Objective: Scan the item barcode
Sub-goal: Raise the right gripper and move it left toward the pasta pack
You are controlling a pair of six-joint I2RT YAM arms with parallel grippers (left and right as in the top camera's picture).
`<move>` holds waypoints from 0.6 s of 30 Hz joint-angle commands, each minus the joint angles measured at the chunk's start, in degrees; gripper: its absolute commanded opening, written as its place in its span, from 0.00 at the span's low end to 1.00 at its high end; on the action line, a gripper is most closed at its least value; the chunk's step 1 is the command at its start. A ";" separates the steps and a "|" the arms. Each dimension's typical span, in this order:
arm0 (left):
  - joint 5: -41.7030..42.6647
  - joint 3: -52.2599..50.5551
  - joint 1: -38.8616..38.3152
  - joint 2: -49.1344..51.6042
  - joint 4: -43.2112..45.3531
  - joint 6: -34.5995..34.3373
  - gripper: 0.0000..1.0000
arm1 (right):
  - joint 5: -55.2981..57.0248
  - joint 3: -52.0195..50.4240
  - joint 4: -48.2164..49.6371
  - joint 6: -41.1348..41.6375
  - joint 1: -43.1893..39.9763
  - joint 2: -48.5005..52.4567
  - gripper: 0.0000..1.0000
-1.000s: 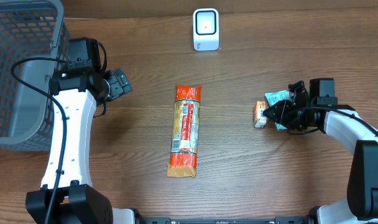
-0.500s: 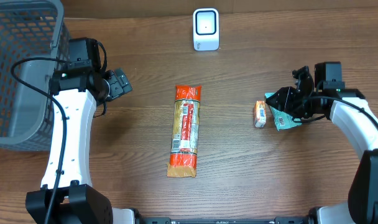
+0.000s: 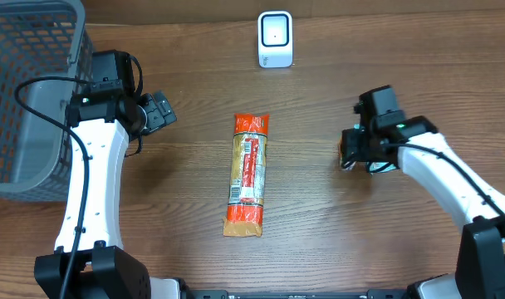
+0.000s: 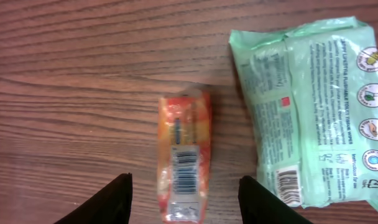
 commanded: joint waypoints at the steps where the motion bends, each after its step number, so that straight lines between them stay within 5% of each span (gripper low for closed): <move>1: -0.13 -0.22 -0.02 0.42 0.00 0.66 1.00 | 6.08 0.98 0.85 2.36 2.05 -0.17 0.57; 18: -0.13 -0.22 -0.02 0.42 0.02 0.63 1.00 | 4.81 -1.31 4.50 3.17 2.97 6.23 0.58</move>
